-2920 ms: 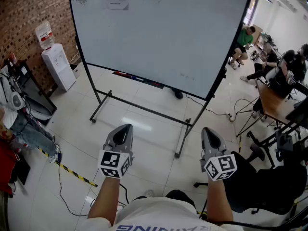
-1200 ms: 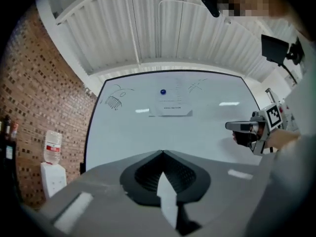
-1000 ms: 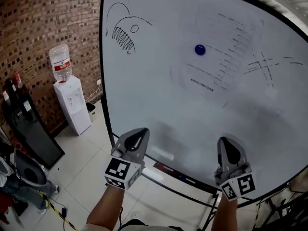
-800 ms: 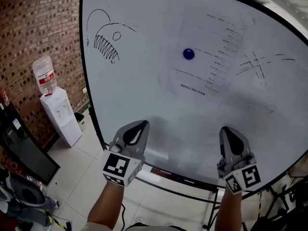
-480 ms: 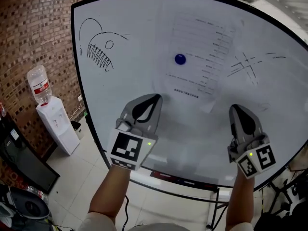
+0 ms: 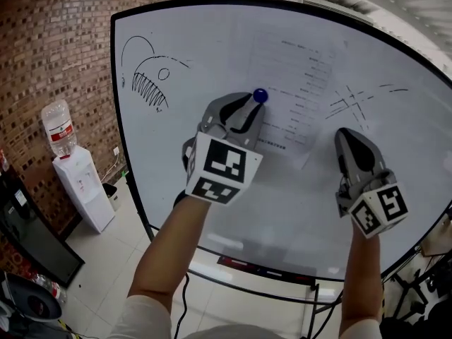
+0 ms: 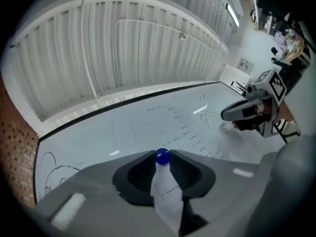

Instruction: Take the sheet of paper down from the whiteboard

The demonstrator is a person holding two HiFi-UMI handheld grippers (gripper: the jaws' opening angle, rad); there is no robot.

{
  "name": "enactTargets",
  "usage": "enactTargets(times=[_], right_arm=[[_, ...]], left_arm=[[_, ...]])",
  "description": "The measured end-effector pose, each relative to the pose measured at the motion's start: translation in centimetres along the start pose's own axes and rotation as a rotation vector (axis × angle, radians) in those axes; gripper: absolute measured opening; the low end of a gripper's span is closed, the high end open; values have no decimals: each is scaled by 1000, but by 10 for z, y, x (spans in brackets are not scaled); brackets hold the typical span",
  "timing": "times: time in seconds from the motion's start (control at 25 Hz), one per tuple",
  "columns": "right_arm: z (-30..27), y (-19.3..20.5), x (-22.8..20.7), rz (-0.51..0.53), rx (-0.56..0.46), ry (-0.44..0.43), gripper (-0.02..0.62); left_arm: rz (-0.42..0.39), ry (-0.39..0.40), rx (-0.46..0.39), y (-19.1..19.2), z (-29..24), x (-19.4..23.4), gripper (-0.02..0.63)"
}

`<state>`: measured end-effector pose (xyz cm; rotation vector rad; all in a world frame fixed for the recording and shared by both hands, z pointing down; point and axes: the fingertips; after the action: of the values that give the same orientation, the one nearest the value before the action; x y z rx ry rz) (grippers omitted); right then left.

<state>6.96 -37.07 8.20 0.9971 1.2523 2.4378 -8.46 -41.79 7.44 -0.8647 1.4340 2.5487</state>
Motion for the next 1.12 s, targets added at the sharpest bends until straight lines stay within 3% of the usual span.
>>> enactTargets(times=[0.12,0.36,0.4,0.48,0.52,0.68,0.88,1.12], right_arm=[[-3,1,-3,17,5,6,7],[-10,-6,0,69,5,17,8],[-12,-7,1,67,8,14,22],[-15,-5,3,58,30,13,130],[-17,-2,3,55,52,23,141],[-27,14,3,18,161,82,187],[-32,22,-1,-38,217,170,187],[-38,28,-2,76,366,289,187]], left_arm=[[-40,2,36,4,-16,-5,146],[-116,-5,67,3,-27,-3,166],[-117,-1,69,3,-27,-3,165],[-113,10,71,3,-29,-4,162],[-107,17,72,3,-29,-5,156],[-95,29,72,3,-31,-5,137],[-90,49,54,3,-31,-6,135],[-46,65,30,4,-28,-8,135]])
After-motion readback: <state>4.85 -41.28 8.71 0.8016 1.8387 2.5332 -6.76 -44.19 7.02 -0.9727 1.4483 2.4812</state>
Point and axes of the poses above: the fingertips, and each gripper's own axes: z backward along the fingers, x to its left, y out of its underside, and after that the axes turned 1 degree about -y, right-handed
